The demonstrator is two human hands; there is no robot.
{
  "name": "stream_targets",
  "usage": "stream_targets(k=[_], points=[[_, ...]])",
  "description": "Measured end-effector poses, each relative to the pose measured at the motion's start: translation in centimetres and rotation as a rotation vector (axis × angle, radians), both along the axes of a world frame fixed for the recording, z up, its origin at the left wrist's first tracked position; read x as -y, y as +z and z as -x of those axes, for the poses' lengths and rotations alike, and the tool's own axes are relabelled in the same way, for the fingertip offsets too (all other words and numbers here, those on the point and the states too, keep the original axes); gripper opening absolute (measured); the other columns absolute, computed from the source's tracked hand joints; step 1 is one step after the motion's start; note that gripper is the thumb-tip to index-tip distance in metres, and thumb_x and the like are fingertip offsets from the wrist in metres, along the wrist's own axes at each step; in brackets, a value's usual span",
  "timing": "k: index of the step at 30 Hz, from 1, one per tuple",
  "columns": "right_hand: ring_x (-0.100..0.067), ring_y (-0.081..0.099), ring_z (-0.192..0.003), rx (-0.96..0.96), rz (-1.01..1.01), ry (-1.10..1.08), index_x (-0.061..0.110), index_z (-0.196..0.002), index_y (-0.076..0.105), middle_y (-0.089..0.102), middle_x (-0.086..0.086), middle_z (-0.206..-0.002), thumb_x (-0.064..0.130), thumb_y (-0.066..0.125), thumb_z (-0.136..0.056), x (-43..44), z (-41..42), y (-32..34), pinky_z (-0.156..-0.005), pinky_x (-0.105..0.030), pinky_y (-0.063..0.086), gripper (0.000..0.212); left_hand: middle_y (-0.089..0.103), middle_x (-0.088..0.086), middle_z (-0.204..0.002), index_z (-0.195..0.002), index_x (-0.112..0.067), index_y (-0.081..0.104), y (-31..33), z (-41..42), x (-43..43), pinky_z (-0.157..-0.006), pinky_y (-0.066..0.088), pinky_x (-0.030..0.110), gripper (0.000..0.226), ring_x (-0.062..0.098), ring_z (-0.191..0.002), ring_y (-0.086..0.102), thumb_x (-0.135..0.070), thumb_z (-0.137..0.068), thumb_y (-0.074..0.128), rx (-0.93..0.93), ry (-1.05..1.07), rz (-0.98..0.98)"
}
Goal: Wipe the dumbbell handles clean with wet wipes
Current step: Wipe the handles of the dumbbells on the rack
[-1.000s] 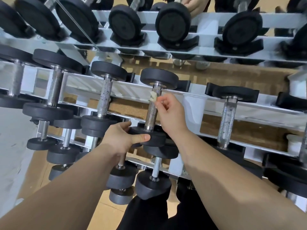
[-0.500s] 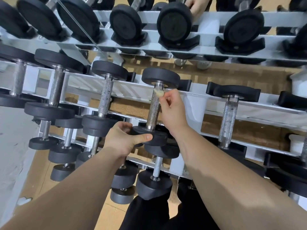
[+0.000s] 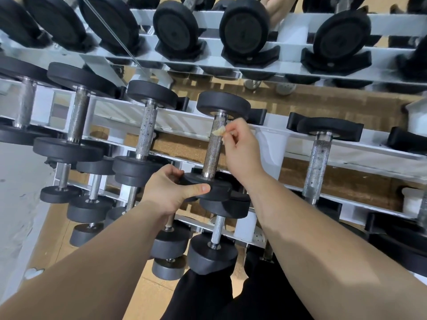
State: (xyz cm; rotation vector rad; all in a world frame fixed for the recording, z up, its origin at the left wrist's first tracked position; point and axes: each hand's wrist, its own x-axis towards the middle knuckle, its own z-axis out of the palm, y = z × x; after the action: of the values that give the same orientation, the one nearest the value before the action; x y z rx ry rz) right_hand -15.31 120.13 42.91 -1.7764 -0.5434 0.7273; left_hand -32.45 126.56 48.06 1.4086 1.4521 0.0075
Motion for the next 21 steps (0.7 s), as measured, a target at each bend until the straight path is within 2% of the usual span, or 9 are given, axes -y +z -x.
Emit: stream_targets(k=[4,6,8,12,15,18,21], points=[[-0.001,0.056,-0.085,0.211,-0.005,0.178,0.024,-0.094,0.063,0.059,0.015,-0.092,0.016,0.056,-0.098,2.2,1.8,0.1,-0.073,-0.022,0.045,0.011,0.069,0.003,-0.099,-0.103,-0.012,0.061,0.0,0.0,0.3,-0.072,0.048,0.023,0.068,0.015,-0.090,0.064,-0.027,-0.050,0.101,-0.025,-0.018,-0.046],[-0.003,0.055,-0.084,0.294,0.016,0.166,0.023,-0.099,0.068,0.058,0.013,-0.094,0.027,0.062,-0.095,1.8,2.2,0.2,-0.074,-0.021,0.046,0.008,0.068,0.002,-0.097,-0.101,-0.013,0.061,-0.1,0.0,0.3,-0.073,0.048,0.024,0.067,0.014,-0.088,0.062,-0.029,-0.050,0.101,-0.035,-0.027,-0.054],[-0.007,0.054,-0.080,0.351,0.072,0.114,0.021,-0.098,0.069,0.054,0.010,-0.091,0.039,0.069,-0.089,0.3,1.7,0.4,-0.071,-0.024,0.047,0.020,0.068,0.001,-0.095,-0.099,-0.015,0.061,-0.1,0.0,0.2,-0.076,0.051,0.027,0.068,0.014,-0.085,0.062,-0.033,-0.048,0.102,-0.047,-0.046,-0.063],[-0.014,0.053,-0.081,0.402,0.083,0.064,0.015,-0.090,0.065,0.051,0.007,-0.091,0.030,0.063,-0.095,-1.5,0.1,0.5,-0.071,-0.029,0.043,0.017,0.067,-0.002,-0.095,-0.097,-0.016,0.060,0.0,-0.1,0.1,-0.077,0.050,0.028,0.066,0.014,-0.084,0.060,-0.036,-0.048,0.101,-0.071,-0.076,-0.074],[-0.011,0.051,-0.081,0.457,0.066,0.268,0.016,-0.089,0.062,0.052,0.006,-0.093,0.030,0.058,-0.099,0.7,0.7,0.2,-0.072,-0.031,0.046,0.017,0.066,-0.002,-0.093,-0.098,-0.016,0.060,0.1,-0.2,0.2,-0.072,0.046,0.025,0.066,0.013,-0.083,0.059,-0.035,-0.050,0.101,-0.070,-0.081,-0.087],[-0.016,0.052,-0.079,0.590,0.022,0.448,0.012,-0.089,0.063,0.056,0.001,-0.090,0.022,0.063,-0.096,2.2,0.9,-0.2,-0.070,-0.038,0.050,0.013,0.067,-0.003,-0.093,-0.098,-0.017,0.060,0.2,-0.2,0.3,-0.069,0.045,0.023,0.065,0.013,-0.083,0.060,-0.036,-0.050,0.101,-0.079,-0.087,-0.104],[-0.019,0.055,-0.083,0.623,0.056,0.328,0.013,-0.089,0.068,0.059,0.000,-0.090,0.024,0.063,-0.096,-0.4,-0.8,0.3,-0.073,-0.036,0.049,0.014,0.070,0.001,-0.095,-0.096,-0.023,0.060,-0.1,-0.2,0.5,-0.072,0.051,0.031,0.071,0.018,-0.078,0.063,-0.047,-0.044,0.101,-0.096,-0.101,-0.113]])
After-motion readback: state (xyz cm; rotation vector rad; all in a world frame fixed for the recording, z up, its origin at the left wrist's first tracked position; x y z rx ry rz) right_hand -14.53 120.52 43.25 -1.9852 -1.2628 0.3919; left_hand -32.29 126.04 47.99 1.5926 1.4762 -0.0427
